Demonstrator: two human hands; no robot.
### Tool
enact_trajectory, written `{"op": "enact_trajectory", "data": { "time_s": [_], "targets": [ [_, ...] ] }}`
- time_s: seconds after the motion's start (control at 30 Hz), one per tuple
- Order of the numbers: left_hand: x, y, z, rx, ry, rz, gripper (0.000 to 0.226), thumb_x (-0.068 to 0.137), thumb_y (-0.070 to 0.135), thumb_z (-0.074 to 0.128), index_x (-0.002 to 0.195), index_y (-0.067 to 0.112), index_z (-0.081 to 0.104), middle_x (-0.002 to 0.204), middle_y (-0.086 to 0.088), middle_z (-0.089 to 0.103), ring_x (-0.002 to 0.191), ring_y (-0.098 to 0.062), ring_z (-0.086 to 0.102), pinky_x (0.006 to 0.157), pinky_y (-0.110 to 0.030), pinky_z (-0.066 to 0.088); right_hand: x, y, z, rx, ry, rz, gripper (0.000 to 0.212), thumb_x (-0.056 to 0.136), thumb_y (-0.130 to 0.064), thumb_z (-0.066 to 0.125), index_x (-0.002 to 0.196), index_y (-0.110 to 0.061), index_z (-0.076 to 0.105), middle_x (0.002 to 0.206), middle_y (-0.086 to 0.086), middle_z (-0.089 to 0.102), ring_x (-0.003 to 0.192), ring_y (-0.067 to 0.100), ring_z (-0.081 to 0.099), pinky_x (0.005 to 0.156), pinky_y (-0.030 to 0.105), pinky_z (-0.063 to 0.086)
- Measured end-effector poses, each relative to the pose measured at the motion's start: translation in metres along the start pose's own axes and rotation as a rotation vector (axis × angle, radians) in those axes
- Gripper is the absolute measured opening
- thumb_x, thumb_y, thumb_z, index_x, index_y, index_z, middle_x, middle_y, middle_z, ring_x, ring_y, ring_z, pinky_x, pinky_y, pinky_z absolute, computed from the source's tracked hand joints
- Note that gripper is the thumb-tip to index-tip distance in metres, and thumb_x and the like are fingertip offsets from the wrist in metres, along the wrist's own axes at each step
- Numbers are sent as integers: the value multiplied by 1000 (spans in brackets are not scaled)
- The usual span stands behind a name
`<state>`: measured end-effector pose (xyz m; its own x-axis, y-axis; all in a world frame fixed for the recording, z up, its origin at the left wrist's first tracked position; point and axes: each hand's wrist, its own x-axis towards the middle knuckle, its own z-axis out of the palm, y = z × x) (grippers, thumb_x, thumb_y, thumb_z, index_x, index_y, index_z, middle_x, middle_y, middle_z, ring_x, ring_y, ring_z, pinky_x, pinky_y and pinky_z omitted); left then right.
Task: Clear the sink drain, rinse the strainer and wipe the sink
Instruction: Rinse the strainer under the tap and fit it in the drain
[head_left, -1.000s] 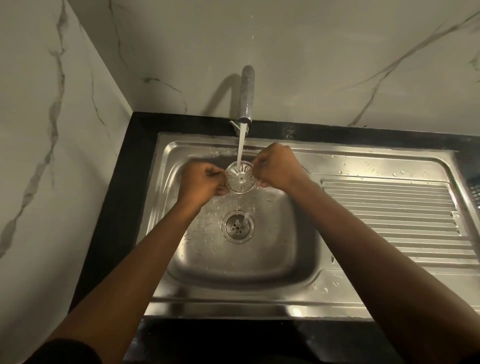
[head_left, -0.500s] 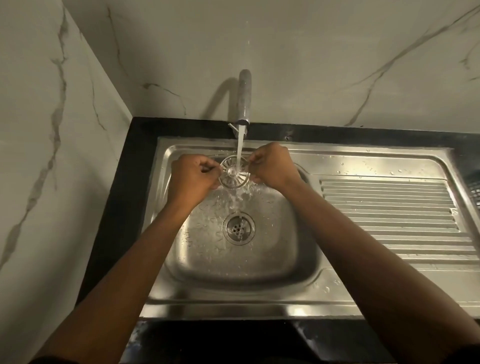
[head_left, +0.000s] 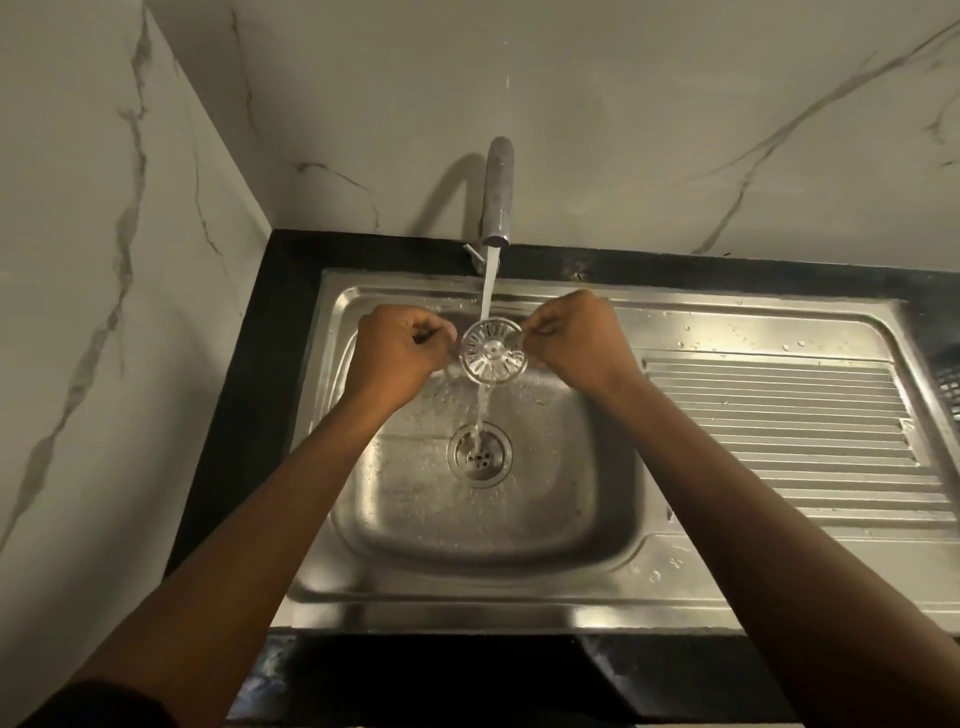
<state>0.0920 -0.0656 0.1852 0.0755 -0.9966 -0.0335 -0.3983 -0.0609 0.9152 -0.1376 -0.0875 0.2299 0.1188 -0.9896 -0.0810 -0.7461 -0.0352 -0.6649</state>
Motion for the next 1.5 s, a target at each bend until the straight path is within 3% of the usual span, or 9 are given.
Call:
{"op": "enact_trajectory", "data": {
  "time_s": [0.17, 0.27, 0.37, 0.63, 0.83, 1.0, 1.07, 1.37, 1.5],
  "targets": [
    [39, -3, 13, -129, 12, -181, 19, 100, 13, 69, 114, 23, 77, 116, -10, 81, 95, -20, 79, 94, -43, 65, -30, 21, 1, -10, 46, 100, 24, 81, -7, 77, 64, -24, 74, 53, -16, 65, 51, -8, 63, 48, 3, 42],
    [66, 5, 16, -193, -74, -258, 51, 104, 4, 56, 154, 14, 52, 156, -9, 58, 139, -22, 60, 117, -44, 49, -44, 32, 6, -3, 59, 146, 15, 77, -8, 76, 65, -15, 77, 49, -14, 67, 51, -4, 65, 43, 4, 39],
    [86, 11, 22, -226, -140, -264, 59, 105, -3, 51, 162, 9, 39, 168, -9, 43, 154, -22, 43, 126, -44, 38, -54, 43, 12, 79, 33, 219, 13, 80, -9, 78, 71, -17, 79, 54, -11, 71, 49, 2, 69, 46, 10, 49],
    [97, 9, 43, -231, -242, -237, 73, 92, -26, 39, 161, -2, 36, 168, -21, 40, 157, -30, 37, 125, -42, 37, -61, 63, 32, 282, -5, 348, 6, 83, -3, 79, 85, -8, 80, 56, -3, 74, 51, 13, 74, 53, 25, 60],
    [90, 7, 30, -127, -380, -126, 89, 90, -29, 39, 167, 12, 26, 175, -4, 29, 162, -16, 24, 114, -17, 34, -57, 73, 55, 309, -21, 436, 8, 84, -5, 82, 85, -12, 79, 60, 0, 75, 53, 17, 76, 56, 30, 65],
    [63, -17, 23, -67, -210, -189, 63, 97, -15, 48, 154, 11, 51, 150, -8, 64, 126, -11, 62, 90, -17, 49, -50, 86, 80, 324, -40, 515, 7, 82, -6, 84, 80, -11, 79, 59, 1, 75, 55, 19, 76, 59, 34, 66],
    [40, -31, 26, -102, -157, -274, 43, 100, -3, 58, 140, 11, 65, 132, -11, 74, 121, -19, 69, 96, -27, 54, -47, 95, 94, 320, -57, 558, 7, 82, -5, 84, 79, -9, 80, 58, 2, 75, 55, 19, 76, 59, 35, 67],
    [-50, -82, 42, -124, -125, -523, 20, 97, 14, 71, 116, 15, 77, 113, -4, 80, 110, -21, 74, 91, -33, 56, -36, 129, 157, 207, -130, 705, 12, 84, -5, 82, 74, -10, 77, 51, 1, 71, 47, 11, 72, 46, 20, 57],
    [-72, -93, 45, -106, -115, -552, 17, 98, 17, 71, 113, 17, 78, 114, -1, 80, 112, -19, 73, 99, -40, 57, -32, 134, 177, 171, -139, 730, 15, 84, -5, 76, 70, -11, 75, 68, 6, 75, 65, 19, 76, 63, 28, 63]
  ]
}}
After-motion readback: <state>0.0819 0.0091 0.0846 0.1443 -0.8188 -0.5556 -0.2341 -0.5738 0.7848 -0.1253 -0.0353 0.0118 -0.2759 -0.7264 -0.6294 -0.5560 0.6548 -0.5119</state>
